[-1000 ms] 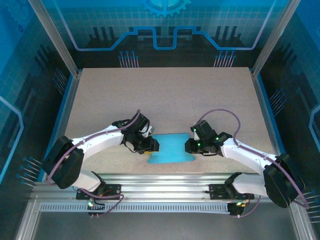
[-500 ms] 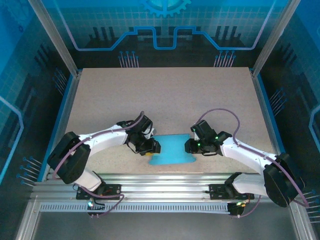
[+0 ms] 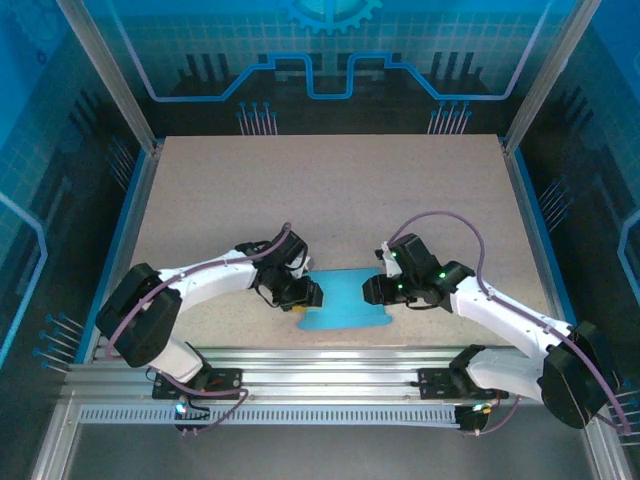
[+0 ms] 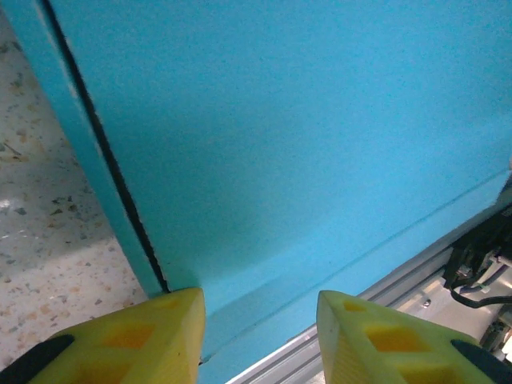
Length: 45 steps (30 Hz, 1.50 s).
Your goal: Fold the paper box
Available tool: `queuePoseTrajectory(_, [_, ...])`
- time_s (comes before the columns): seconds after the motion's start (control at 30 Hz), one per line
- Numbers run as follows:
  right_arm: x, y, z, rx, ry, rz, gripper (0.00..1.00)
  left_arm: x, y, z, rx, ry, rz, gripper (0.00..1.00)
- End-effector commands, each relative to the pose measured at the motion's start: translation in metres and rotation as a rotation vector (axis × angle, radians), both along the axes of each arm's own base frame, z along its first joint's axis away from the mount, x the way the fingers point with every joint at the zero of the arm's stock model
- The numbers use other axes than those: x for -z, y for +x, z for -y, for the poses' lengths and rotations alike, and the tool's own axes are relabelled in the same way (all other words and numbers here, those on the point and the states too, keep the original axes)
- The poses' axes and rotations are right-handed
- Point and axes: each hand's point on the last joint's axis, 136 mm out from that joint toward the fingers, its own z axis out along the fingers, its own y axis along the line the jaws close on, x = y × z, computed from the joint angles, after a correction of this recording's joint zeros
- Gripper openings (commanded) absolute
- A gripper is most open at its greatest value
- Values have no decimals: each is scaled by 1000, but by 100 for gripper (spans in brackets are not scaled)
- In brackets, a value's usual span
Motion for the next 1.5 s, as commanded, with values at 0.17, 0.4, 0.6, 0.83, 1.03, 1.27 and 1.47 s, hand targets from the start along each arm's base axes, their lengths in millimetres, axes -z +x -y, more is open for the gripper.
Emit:
queuePoseTrajectory(0.17, [34,-16,0,-25,-1,-89,40,-16,-4,17,36,-62,19,43])
queuePoseTrajectory(0.4, [50,-18,9,8,-54,-109,40,6,-5,14,34,0,7,43])
queuePoseTrajectory(0.6, [58,-15,12,28,-91,-103,40,24,-5,11,27,43,-2,43])
queuePoseTrajectory(0.83, [57,4,10,81,-103,-50,40,29,8,5,19,109,46,43])
queuePoseTrajectory(1.03, [46,25,-1,96,-66,16,40,23,28,8,14,111,101,44])
queuePoseTrajectory(1.27, [19,24,-8,43,-1,81,49,-16,33,11,25,43,207,47])
queuePoseTrajectory(1.47, [11,13,7,32,0,64,66,-22,18,-7,26,67,201,52])
